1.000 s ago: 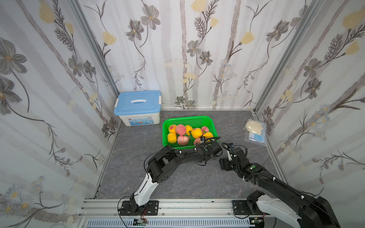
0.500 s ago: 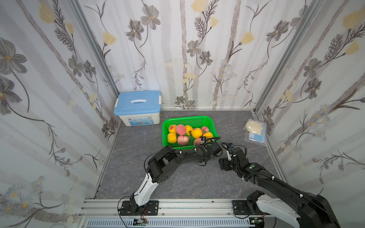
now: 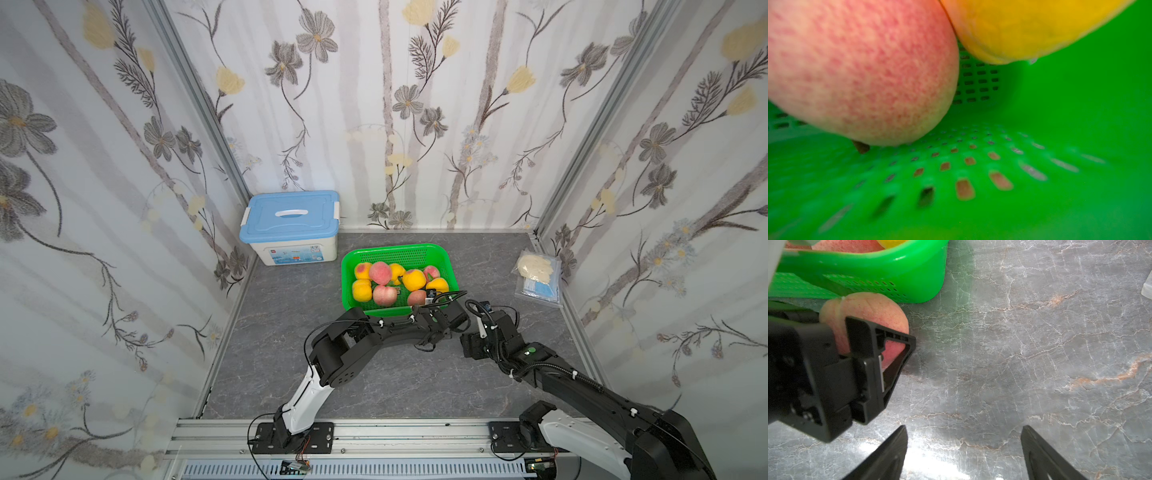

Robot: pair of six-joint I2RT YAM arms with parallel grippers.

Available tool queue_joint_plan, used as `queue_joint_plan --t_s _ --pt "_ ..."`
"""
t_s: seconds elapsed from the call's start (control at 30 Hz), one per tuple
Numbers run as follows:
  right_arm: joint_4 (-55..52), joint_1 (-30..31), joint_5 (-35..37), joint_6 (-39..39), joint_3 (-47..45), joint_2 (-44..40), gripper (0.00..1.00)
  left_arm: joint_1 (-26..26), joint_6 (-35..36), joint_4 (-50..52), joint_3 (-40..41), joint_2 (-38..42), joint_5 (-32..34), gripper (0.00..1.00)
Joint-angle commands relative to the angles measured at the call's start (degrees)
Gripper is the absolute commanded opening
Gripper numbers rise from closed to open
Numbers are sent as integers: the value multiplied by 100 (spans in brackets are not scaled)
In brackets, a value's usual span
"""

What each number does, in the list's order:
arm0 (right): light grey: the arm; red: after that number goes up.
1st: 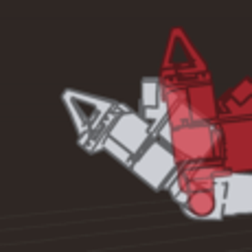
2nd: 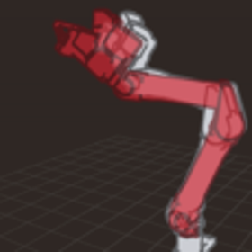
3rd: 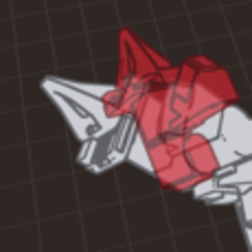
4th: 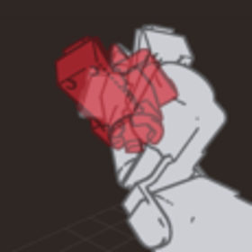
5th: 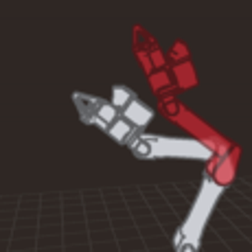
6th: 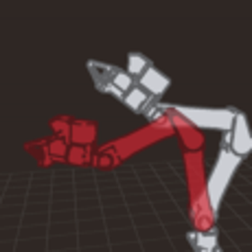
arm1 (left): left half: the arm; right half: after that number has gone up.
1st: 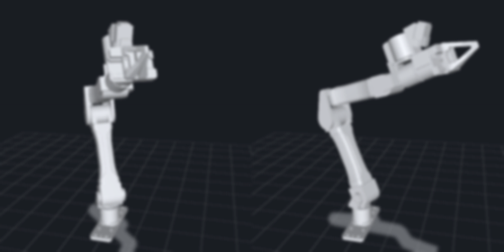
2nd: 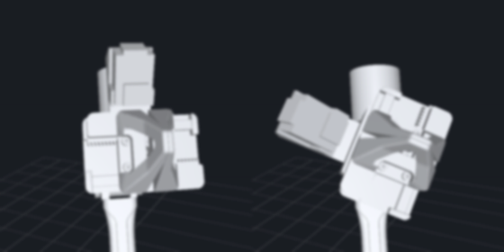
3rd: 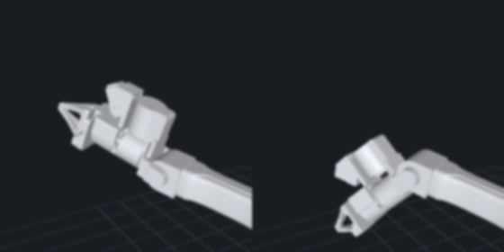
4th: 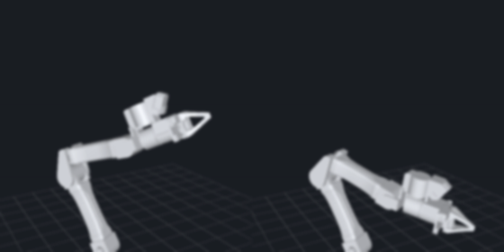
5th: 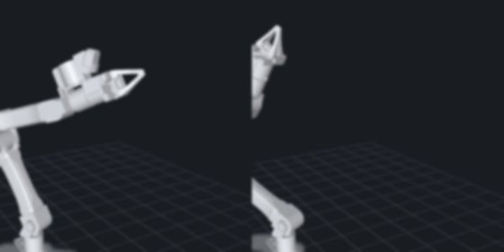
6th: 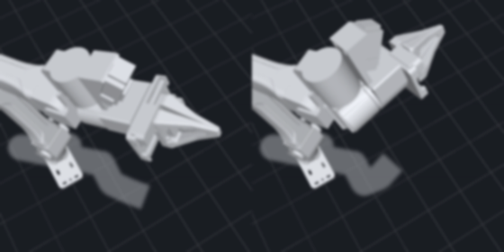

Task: Put the peaches into the basket
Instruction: Pick up the peach from the center of the board.

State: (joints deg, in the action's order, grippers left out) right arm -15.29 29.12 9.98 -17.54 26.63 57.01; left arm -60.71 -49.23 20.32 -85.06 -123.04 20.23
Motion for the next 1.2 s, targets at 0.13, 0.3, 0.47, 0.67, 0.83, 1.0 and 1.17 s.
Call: queue_joint_plan --t_s 0.13,0.3,0.47,0.67,0.83,1.0,1.17 --pt "121 0 -13 -58 26 -17 86 -61 80 -24 124 109 -86 66" --pt "121 1 -10 -65 22 -32 86 -103 172 -139 138 208 -100 66" --pt "114 0 -13 -59 18 -41 86 -145 212 -202 367 260 -106 67" --pt "119 3 -5 -65 9 -68 86 -219 280 -281 462 289 -122 67" --pt "130 1 -5 -64 9 -68 86 -234 325 -288 454 317 -140 67" --pt "131 1 -9 -65 9 -61 86 -232 397 -218 429 461 -80 67" --pt "129 6 -13 -65 8 -59 86 -239 436 -110 428 685 24 67"
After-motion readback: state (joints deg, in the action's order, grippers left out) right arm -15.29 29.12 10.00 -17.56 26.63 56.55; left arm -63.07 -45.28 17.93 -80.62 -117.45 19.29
